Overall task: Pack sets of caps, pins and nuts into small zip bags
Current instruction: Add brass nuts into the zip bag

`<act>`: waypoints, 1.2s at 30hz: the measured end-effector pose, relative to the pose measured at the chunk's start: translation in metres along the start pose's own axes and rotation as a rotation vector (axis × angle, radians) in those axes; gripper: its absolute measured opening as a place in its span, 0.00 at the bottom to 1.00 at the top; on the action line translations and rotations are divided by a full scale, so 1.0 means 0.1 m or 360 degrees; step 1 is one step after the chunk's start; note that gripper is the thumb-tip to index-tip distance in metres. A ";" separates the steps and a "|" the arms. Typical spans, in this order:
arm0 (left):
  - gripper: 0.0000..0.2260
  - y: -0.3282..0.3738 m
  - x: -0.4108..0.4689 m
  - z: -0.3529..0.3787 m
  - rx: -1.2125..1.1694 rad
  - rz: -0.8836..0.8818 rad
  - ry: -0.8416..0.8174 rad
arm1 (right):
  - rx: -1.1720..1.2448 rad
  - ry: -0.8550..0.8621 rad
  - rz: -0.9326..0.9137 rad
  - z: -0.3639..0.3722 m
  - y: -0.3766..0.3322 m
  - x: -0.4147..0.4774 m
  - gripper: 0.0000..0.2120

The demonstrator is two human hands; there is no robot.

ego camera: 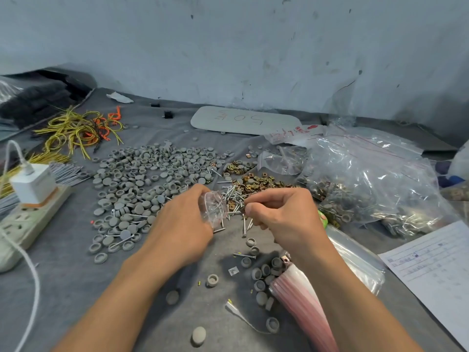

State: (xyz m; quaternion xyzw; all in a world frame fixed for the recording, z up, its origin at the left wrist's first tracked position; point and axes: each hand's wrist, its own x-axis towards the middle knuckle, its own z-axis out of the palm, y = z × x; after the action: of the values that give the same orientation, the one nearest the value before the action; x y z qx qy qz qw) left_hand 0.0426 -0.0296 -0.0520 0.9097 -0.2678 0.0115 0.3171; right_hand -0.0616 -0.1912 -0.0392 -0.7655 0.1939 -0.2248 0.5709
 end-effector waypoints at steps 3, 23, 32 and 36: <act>0.19 0.06 -0.01 0.00 0.0001 0.0025 -0.0073 | 0.0204 -0.0083 -0.0056 0.07 -0.04 -0.04 0.10; 0.18 0.07 -0.04 -0.09 -0.0197 0.0053 0.0010 | -0.1160 -0.0355 -0.0020 -0.17 0.02 -0.10 0.12; 0.21 0.16 -0.07 0.00 -0.0114 0.0090 -0.0116 | -0.1489 -0.0529 -0.0064 0.04 0.05 -0.30 0.04; 0.21 0.15 -0.06 0.01 -0.0106 0.0093 -0.0143 | -0.1474 -0.0476 -0.0042 0.02 0.07 -0.28 0.01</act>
State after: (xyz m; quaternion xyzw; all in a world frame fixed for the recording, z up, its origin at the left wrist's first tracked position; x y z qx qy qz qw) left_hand 0.0299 -0.0371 -0.0456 0.8901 -0.3083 -0.0290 0.3343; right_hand -0.0839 -0.1757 -0.0501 -0.9653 0.1797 -0.0095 0.1891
